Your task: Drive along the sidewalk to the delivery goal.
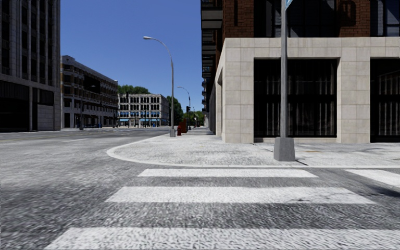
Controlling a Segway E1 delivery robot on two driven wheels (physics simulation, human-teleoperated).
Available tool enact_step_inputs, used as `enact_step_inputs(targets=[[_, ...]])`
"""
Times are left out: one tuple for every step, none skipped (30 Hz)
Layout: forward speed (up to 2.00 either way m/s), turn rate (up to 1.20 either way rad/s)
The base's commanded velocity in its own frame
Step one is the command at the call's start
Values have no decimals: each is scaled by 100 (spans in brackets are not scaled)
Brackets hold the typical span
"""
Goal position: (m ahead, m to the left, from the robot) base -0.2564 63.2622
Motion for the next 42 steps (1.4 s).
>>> enact_step_inputs(targets=[[200, 0], [200, 0], [200, 0], [200, 0], [200, 0], [200, 0], [200, 0], [200, 0], [200, 0], [200, 0], [200, 0], [200, 0], [200, 0], [200, 0], [200, 0], [200, 0], [200, 0], [200, 0], [200, 0], [200, 0], [200, 0], [200, 0], [200, 0], [200, 0], [200, 0], [200, 0], [200, 9], [200, 17], [200, 20], [200, 20], [200, 22], [200, 25], [200, 27], [200, 27], [200, 28], [200, 28], [200, 15], [200, 15], [200, 0], [200, 0], [200, 0], [200, 0]])
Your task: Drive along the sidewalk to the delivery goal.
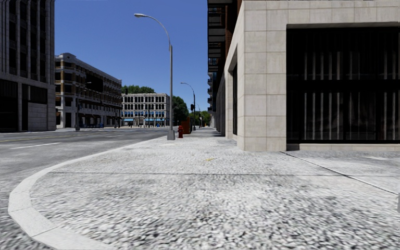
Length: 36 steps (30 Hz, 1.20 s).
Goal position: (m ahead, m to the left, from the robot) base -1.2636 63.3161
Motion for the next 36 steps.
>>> enact_step_inputs(targets=[[200, 0], [200, 0], [200, 0], [200, 0], [200, 0], [200, 0], [200, 0], [200, 0], [200, 0], [200, 0], [200, 0], [200, 0], [200, 0], [200, 0], [200, 0], [200, 0], [200, 0], [200, 0], [200, 0], [200, 0], [200, 0], [200, 0], [200, 0], [200, 0], [200, 0], [200, 0], [200, 0], [200, 0], [200, 0], [200, 0], [200, 0], [200, 0], [200, 0], [200, 0], [200, 0], [200, 0]])
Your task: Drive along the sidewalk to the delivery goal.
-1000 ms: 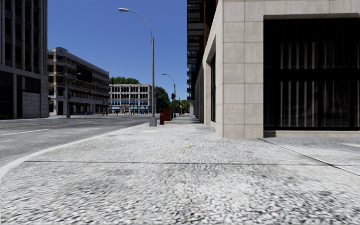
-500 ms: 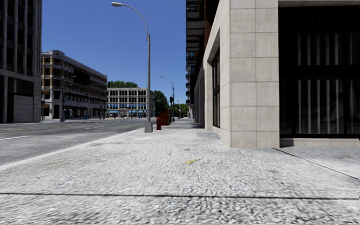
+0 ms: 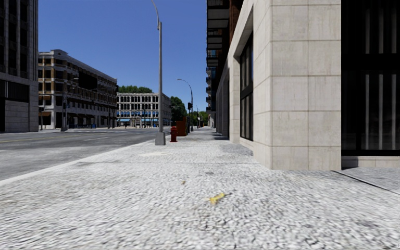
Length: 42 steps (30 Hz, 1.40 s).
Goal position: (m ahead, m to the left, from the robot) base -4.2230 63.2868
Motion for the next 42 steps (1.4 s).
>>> enact_step_inputs(targets=[[200, 0], [200, 0], [200, 0], [200, 0], [200, 0], [200, 0], [200, 0], [200, 0], [200, 0], [200, 0], [200, 0], [200, 0], [200, 0], [200, 0], [200, 0], [200, 0], [200, 0], [200, 0], [200, 0], [200, 0], [200, 0], [200, 0], [200, 0], [200, 0], [200, 0], [200, 0], [200, 0], [200, 0], [200, 0], [200, 0], [200, 0], [200, 0], [200, 0], [200, 0], [200, 0], [200, 0], [200, 0], [200, 0], [200, 0], [200, 0], [200, 0], [200, 0]])
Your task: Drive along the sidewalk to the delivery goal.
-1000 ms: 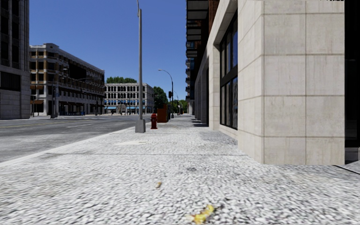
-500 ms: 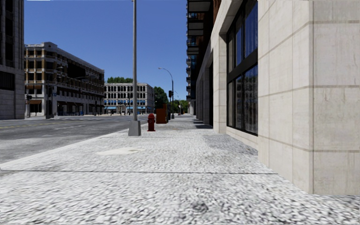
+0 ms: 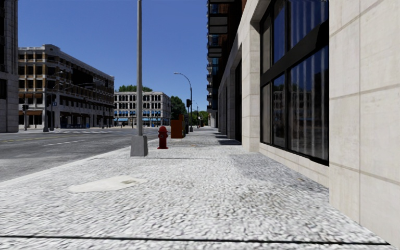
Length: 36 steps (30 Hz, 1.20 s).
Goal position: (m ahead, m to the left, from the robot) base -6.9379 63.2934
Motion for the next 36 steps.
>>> enact_step_inputs(targets=[[200, 0], [200, 0], [200, 0], [200, 0], [200, 0], [200, 0], [200, 0], [200, 0], [200, 0], [200, 0], [200, 0], [200, 0], [200, 0], [200, 0], [200, 0], [200, 0], [200, 0], [200, 0], [200, 0], [200, 0], [200, 0], [200, 0], [200, 0], [200, 0], [200, 0], [200, 0], [200, 0], [200, 0], [200, 0], [200, 0], [200, 0], [200, 0], [200, 0], [200, 0], [200, 0], [200, 0]])
